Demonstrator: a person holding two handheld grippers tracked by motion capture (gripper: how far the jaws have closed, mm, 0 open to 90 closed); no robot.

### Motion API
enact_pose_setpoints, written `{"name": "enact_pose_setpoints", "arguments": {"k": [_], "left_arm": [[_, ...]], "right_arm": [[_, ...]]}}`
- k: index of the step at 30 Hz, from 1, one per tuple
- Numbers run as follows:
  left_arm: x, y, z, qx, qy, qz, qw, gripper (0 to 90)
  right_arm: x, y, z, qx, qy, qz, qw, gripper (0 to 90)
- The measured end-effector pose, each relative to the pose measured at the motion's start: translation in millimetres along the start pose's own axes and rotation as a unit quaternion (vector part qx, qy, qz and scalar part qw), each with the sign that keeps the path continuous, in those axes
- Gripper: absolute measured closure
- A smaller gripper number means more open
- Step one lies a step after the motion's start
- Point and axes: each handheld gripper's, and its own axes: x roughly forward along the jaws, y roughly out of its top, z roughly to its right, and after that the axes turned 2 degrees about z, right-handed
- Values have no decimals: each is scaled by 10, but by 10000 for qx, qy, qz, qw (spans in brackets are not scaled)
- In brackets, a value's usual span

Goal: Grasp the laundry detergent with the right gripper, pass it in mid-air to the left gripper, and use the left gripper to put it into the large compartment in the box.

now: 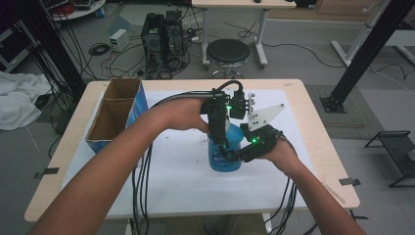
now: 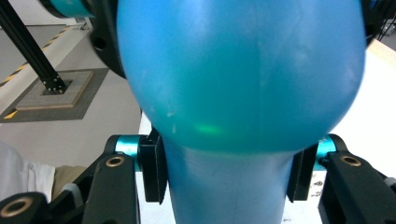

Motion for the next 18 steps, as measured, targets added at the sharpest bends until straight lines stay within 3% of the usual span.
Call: {"name": "enact_pose_setpoints", "arguments": {"k": [3, 12, 14, 15, 18], "left_arm": [[-6, 0, 0, 16, 56, 1, 10000, 354], [-2, -4, 18, 30, 59, -15, 10000, 368], [-1, -2, 24, 50, 72, -22, 10000, 370], [-1, -1, 31, 53, 101, -24, 9999, 371], [-2, 0, 42, 69, 107, -41, 9999, 372]], "right_arm": [[-3, 3, -13, 90, 10, -24, 10000, 442], [9, 0, -9, 26, 23, 19, 10000, 442], [2, 0, -25, 143, 30, -54, 9999, 442], [12, -1, -9, 8, 15, 10, 10000, 442], [11, 2, -9, -44, 9, 11, 10000, 442]]}}
